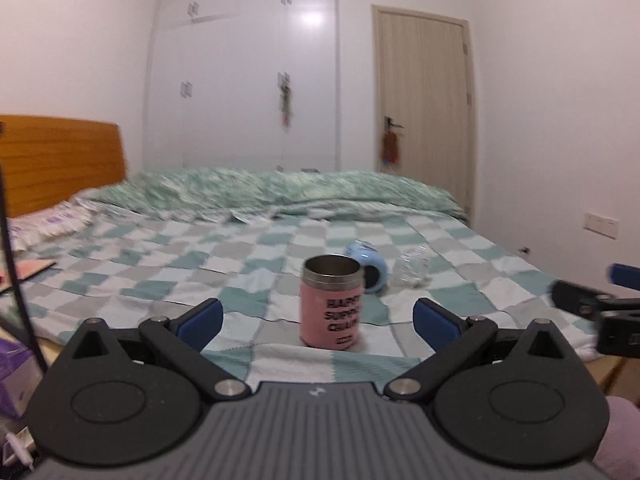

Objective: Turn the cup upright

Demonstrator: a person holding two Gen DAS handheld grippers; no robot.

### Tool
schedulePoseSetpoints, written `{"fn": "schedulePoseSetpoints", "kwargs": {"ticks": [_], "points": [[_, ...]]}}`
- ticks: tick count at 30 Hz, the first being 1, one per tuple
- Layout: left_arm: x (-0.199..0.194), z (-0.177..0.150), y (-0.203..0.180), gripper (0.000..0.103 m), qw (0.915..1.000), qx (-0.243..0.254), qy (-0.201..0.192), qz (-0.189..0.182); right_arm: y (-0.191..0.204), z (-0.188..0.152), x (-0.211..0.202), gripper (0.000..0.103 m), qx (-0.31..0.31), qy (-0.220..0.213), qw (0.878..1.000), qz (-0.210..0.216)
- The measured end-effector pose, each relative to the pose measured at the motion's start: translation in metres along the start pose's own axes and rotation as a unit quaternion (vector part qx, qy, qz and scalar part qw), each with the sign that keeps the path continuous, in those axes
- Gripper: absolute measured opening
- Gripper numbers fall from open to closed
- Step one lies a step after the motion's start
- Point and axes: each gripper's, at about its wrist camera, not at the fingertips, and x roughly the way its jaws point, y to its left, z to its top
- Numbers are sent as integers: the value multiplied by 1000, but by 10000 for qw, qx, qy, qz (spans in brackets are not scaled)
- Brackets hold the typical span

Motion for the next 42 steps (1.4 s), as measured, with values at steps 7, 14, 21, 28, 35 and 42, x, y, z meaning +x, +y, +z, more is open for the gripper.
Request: {"fn": "schedulePoseSetpoints", "kwargs": {"ticks": [7,14,21,28,35,42], "points": [[-4,-18,-9,103,9996,-91,-248,21,-14,-16,-17,103,19,-46,10000,-78],[-12,-20,-12,103,9989,38,-469,44,-19,-19,-19,103,166,-82,9997,-158],[-11,-21,-11,103,9989,26,-471,84,-18,-21,-17,103,154,-82,9997,-152],[-11,-21,-12,103,9989,50,-457,67,-16,-21,-17,103,143,-71,9998,-156],[-12,-21,-11,103,9989,39,-470,55,-16,-20,-16,103,147,-74,9998,-145],[-12,-22,-9,103,9988,38,-478,61,-17,-21,-15,103,152,-69,9998,-148]]}}
